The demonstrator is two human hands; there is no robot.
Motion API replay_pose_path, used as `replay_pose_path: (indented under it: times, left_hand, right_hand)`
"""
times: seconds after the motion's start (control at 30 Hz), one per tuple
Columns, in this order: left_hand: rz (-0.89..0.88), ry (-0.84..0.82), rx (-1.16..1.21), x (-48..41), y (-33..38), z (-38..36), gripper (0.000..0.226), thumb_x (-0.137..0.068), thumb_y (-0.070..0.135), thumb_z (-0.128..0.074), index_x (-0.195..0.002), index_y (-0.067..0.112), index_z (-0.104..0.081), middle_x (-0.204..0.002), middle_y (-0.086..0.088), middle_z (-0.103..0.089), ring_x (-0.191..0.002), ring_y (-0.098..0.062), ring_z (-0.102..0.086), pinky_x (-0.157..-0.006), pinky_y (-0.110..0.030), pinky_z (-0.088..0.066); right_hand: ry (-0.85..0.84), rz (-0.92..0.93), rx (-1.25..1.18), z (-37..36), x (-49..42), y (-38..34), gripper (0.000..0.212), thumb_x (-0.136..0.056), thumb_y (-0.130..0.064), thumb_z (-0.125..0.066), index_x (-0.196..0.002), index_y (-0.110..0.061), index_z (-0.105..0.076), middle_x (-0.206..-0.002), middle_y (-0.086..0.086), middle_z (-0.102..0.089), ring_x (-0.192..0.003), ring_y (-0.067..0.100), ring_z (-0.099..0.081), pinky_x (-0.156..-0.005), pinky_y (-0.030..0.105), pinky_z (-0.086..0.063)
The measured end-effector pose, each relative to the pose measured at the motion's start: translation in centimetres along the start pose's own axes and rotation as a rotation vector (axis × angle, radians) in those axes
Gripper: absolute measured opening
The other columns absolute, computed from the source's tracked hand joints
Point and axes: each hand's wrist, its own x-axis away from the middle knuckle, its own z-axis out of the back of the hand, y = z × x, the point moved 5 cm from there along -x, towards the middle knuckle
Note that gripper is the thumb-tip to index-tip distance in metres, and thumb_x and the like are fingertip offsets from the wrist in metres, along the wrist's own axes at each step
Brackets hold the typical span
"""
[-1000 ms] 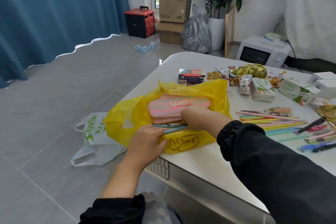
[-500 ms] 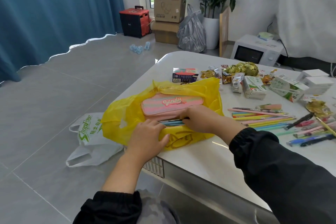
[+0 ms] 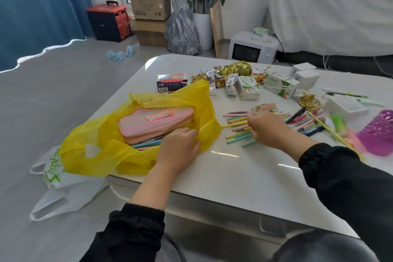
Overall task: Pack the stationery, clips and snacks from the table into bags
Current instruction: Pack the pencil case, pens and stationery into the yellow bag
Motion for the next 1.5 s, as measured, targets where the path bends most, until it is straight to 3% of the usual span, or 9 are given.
replay_pose_path:
  times: [0.27,0.47,0.73,0.9,1.03,1.17,1.27,1.4,1.5]
  left_hand:
    - [-0.048,0.089,0.046,0.3,0.0,-0.4,0.030,-0.082,0.030,-0.043,-0.074,0.012,-0.066,-0.068,-0.002,-0.064,-0.063,-0.024,-0.061,-0.047,-0.031,-0.047]
    - [-0.063,0.082,0.063,0.6,-0.4,-1.0,0.027,-0.084,0.028,-0.046,-0.079,0.013,-0.068,-0.072,-0.002,-0.065,-0.066,-0.024,-0.062,-0.049,-0.031,-0.047]
    - [-0.016,0.110,0.071,1.1,-1.3,-0.3,0.021,-0.077,0.021,-0.060,-0.091,0.012,-0.073,-0.080,-0.002,-0.070,-0.072,-0.025,-0.066,-0.055,-0.031,-0.051]
    - [0.015,0.080,0.065,1.6,-2.3,0.2,0.027,-0.080,0.030,-0.051,-0.085,0.014,-0.072,-0.075,0.000,-0.067,-0.068,-0.024,-0.063,-0.053,-0.032,-0.049]
    - [0.063,0.067,0.078,2.1,-3.5,0.7,0.020,-0.076,0.028,-0.061,-0.087,0.016,-0.074,-0.076,0.001,-0.069,-0.069,-0.023,-0.064,-0.056,-0.030,-0.049]
    - [0.105,0.061,0.107,2.1,-4.6,1.3,0.023,-0.076,0.034,-0.067,-0.089,0.017,-0.074,-0.082,0.002,-0.071,-0.075,-0.021,-0.066,-0.062,-0.031,-0.052]
    - [0.139,0.028,0.100,2.4,-5.4,1.5,0.030,-0.075,0.041,-0.064,-0.091,0.018,-0.074,-0.088,0.002,-0.071,-0.082,-0.020,-0.065,-0.068,-0.033,-0.053]
    - [0.194,-0.011,0.038,3.2,-6.8,1.7,0.033,-0.075,0.045,-0.066,-0.097,0.021,-0.074,-0.096,0.003,-0.071,-0.092,-0.021,-0.063,-0.073,-0.033,-0.051]
    - [0.183,-0.049,0.005,3.9,-7.3,2.1,0.040,-0.070,0.049,-0.061,-0.095,0.021,-0.074,-0.091,0.001,-0.072,-0.089,-0.021,-0.064,-0.071,-0.033,-0.052]
  right_hand:
    - [-0.058,0.173,0.151,-3.0,1.7,1.3,0.017,-0.086,-0.019,-0.051,-0.103,-0.018,-0.056,-0.101,0.000,-0.057,-0.087,0.017,-0.046,-0.076,0.027,-0.043]
    - [-0.078,0.192,0.236,-3.0,0.7,0.1,0.026,-0.088,-0.015,-0.047,-0.114,-0.018,-0.052,-0.107,0.000,-0.057,-0.093,0.018,-0.051,-0.070,0.025,-0.038]
    - [-0.185,0.138,0.186,-3.4,-0.1,-0.3,0.015,-0.094,-0.012,-0.049,-0.107,-0.015,-0.055,-0.099,0.001,-0.060,-0.085,0.018,-0.060,-0.073,0.030,-0.053]
    - [-0.213,0.180,0.182,-3.4,-0.3,-1.0,0.025,-0.094,-0.008,-0.046,-0.116,-0.016,-0.054,-0.107,0.002,-0.061,-0.088,0.021,-0.061,-0.072,0.035,-0.054]
    - [-0.101,0.200,0.189,-1.9,-0.4,-2.4,0.036,-0.089,-0.004,-0.047,-0.123,-0.016,-0.051,-0.105,0.001,-0.058,-0.082,0.020,-0.056,-0.056,0.029,-0.040]
    - [0.471,0.215,-0.124,4.9,-0.7,-5.1,0.009,-0.081,-0.002,-0.063,-0.079,-0.008,-0.056,-0.067,0.006,-0.054,-0.051,0.021,-0.047,-0.042,0.022,-0.022]
    - [0.710,0.116,-0.490,9.2,-1.4,-6.8,0.011,-0.090,-0.008,-0.053,-0.080,-0.003,-0.056,-0.067,0.004,-0.049,-0.055,0.020,-0.042,-0.047,0.023,-0.028]
    - [0.790,0.042,-0.933,12.2,-4.1,-9.3,0.010,-0.090,-0.010,-0.054,-0.086,-0.003,-0.060,-0.073,0.011,-0.059,-0.068,0.029,-0.057,-0.062,0.043,-0.049]
    - [0.673,0.077,-1.084,12.1,-6.1,-12.2,0.009,-0.089,-0.012,-0.054,-0.084,-0.007,-0.060,-0.077,0.011,-0.063,-0.077,0.030,-0.062,-0.071,0.045,-0.051]
